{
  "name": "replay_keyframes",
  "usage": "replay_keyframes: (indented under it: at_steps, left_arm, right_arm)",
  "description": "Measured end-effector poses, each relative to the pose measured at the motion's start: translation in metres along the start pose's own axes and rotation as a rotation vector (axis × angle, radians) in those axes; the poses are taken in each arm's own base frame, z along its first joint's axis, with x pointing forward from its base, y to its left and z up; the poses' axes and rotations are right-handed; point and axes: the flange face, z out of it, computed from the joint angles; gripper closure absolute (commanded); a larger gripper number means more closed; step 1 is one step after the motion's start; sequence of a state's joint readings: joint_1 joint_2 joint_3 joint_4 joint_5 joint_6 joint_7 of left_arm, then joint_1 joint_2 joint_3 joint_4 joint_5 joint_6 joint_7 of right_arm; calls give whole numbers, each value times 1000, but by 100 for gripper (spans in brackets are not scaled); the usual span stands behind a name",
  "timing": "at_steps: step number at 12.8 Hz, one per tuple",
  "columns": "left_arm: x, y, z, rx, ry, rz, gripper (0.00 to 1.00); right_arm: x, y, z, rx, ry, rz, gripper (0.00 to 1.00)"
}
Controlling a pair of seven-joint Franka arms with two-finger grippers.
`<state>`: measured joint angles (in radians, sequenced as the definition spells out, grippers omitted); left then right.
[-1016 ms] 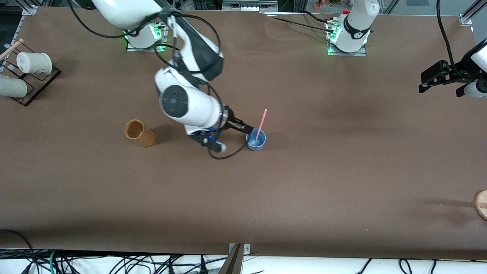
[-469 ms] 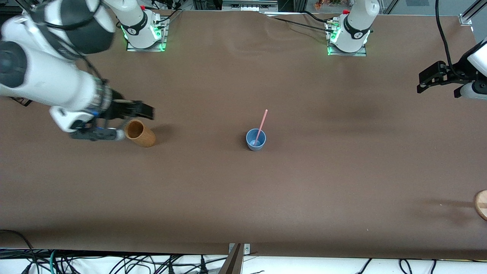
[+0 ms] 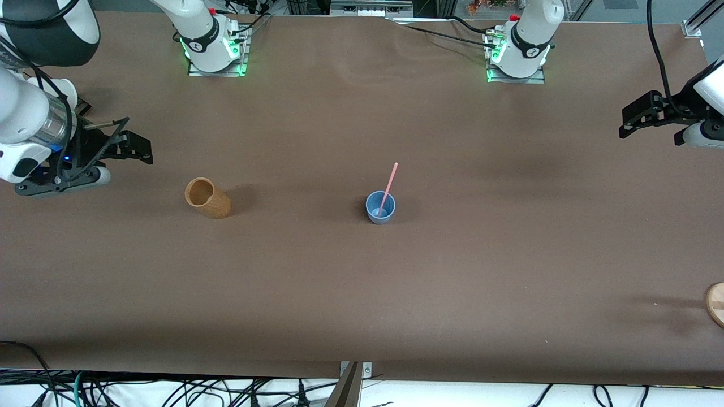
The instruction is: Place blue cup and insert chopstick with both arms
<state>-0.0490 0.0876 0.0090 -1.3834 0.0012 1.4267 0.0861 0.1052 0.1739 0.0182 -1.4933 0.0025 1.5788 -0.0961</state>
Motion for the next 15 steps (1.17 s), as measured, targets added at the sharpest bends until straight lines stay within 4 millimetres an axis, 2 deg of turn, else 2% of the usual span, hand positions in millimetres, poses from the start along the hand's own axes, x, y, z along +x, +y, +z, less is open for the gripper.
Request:
replay_keyframes:
  at_steps: [6,15]
  left_arm:
    - [0,0,0,0,0,1,0]
    - [0,0,0,0,0,0,0]
  right_arm:
    - [3,-11,-1,-34,14,-27,0]
    - [3,-12,-1,-34,14,-29,0]
